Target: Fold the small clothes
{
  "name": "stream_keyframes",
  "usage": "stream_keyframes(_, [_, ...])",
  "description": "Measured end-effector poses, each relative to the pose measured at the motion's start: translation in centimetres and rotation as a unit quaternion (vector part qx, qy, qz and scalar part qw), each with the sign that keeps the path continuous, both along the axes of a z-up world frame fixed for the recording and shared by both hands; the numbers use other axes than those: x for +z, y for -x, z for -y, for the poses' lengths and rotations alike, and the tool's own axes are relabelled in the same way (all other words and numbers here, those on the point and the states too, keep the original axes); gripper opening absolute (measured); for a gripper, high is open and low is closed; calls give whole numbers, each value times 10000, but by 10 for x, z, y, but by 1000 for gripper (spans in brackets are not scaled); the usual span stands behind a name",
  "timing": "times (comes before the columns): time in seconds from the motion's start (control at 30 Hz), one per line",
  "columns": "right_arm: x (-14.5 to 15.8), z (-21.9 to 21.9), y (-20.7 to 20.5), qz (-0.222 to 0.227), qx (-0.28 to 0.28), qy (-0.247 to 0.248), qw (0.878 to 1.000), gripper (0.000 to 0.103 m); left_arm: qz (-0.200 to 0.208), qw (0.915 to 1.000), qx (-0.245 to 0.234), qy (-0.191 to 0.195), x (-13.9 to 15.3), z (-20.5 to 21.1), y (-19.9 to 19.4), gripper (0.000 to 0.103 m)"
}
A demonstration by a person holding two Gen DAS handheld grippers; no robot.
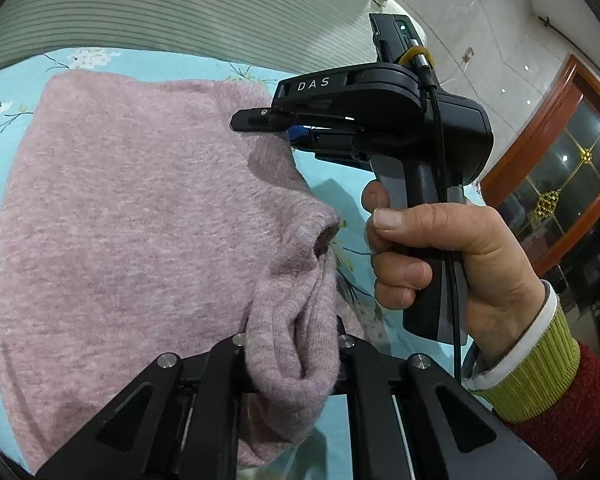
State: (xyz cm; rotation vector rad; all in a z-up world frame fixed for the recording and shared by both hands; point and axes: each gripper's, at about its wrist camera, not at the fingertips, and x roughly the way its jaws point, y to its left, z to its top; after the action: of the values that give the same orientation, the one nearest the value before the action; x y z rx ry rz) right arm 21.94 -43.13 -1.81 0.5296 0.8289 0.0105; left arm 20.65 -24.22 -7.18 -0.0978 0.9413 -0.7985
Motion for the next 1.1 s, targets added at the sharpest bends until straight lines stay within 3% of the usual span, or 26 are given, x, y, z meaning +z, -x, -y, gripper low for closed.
stream_keyframes(0.07, [5,0,7,-43,-93,54,9999,33,-81,9999,-133,21,8,-2,5,29])
stream_keyframes(0.13, [16,-3,23,71,-138,220,9996,48,-34,9998,-175,39,14,-13,12,44])
stream_keyframes(0.2, [22,-7,35,145,-142,334,9992,76,22,9999,-114,83,24,-33,21,63])
stream_keyframes(0.23, [23,-8,42,176,-121,369,9991,78,25,9999,-63,138,27,-46,24,64])
stream_keyframes(0.43, [5,-21,68,-106,188,216,9995,79,-53,9977,661,154,34,-105,7,74])
stream_keyframes(0.57, [-12,-18,66,-278,218,-18,9994,79,-518,9911,1210,204,17,-135,-28,74])
stream_keyframes(0.7, [-20,-10,59,-273,188,-338,9989,79,-821,9862,1393,355,2,-149,-54,74])
stream_keyframes(0.97, [-29,-6,38,-282,293,-553,9976,79,-1398,9801,1192,745,-27,-129,-92,75])
stream_keyframes(1.0, [-31,-6,36,-277,301,-615,9973,75,-1409,9799,1175,780,-30,-126,-94,75])
stream_keyframes(1.03, [-32,-5,34,-276,310,-651,9970,57,-1411,9797,1170,813,-31,-126,-94,73])
stream_keyframes(1.1, [-36,-7,29,-392,378,-750,9957,43,-1400,9796,1163,848,-30,-127,-93,58])
